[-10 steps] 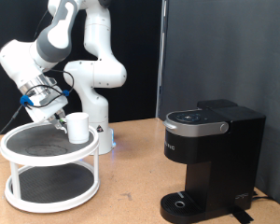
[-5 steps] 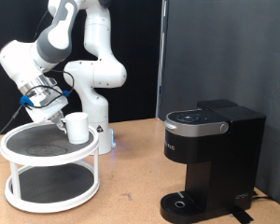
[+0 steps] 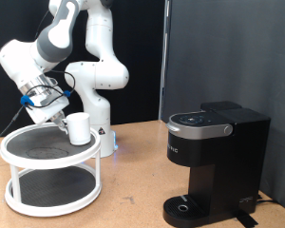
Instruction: Make a cup of coffee with the keurig machine
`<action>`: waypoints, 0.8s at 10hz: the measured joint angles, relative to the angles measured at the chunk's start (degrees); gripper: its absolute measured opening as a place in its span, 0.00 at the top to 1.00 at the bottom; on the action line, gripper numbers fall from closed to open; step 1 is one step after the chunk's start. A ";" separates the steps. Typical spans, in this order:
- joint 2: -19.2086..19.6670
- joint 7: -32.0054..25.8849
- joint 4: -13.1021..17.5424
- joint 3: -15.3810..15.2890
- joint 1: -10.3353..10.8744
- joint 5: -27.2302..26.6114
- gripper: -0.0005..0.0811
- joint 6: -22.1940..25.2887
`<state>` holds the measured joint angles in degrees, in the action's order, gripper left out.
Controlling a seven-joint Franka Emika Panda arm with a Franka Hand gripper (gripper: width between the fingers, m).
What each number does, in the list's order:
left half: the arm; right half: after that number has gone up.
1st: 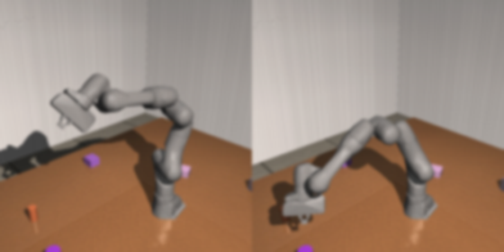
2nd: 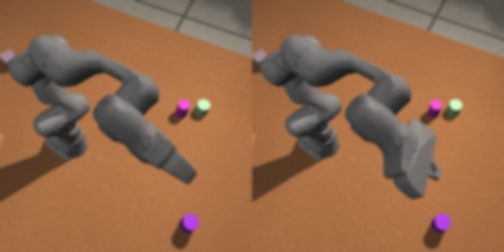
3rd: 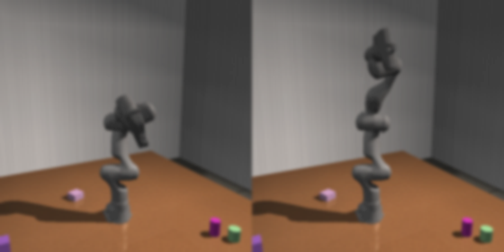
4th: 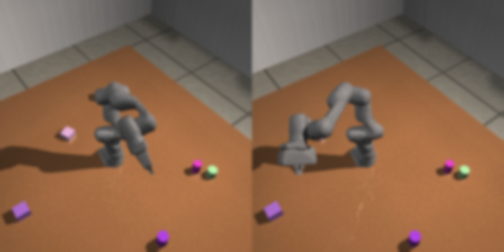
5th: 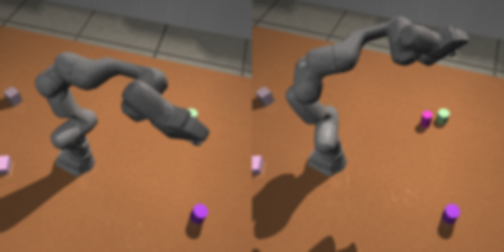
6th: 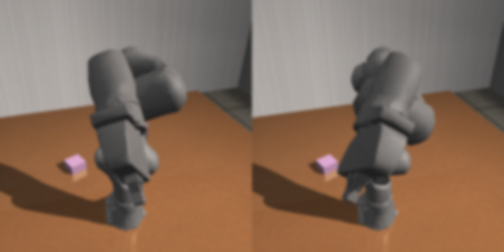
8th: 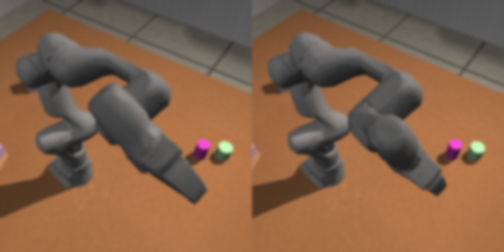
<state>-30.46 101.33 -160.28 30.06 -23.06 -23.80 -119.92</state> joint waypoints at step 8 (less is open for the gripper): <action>-6.97 2.60 4.97 -0.07 -3.15 0.73 0.99 15.58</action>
<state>-37.43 103.93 -155.31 29.99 -26.21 -23.07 -104.33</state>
